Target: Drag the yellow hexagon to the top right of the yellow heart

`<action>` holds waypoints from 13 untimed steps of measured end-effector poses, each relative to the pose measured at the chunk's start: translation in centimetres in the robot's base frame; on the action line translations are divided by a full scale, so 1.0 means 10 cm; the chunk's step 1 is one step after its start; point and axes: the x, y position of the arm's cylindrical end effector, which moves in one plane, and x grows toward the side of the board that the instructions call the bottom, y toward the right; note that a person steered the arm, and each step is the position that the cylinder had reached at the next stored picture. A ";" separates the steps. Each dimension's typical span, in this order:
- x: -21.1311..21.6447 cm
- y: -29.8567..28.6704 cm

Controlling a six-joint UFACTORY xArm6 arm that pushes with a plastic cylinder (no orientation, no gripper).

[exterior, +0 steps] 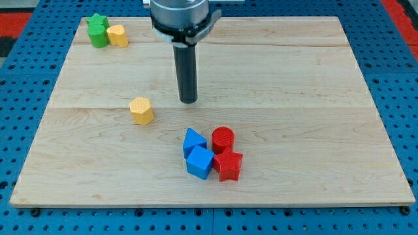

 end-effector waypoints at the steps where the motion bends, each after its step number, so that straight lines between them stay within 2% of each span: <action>1: 0.36 -0.06; 2: 0.71 -0.32; 3: 0.71 -0.76; 9: -1.47 -0.61; 10: -1.66 -0.60; 12: -1.66 0.07; 13: -1.89 0.27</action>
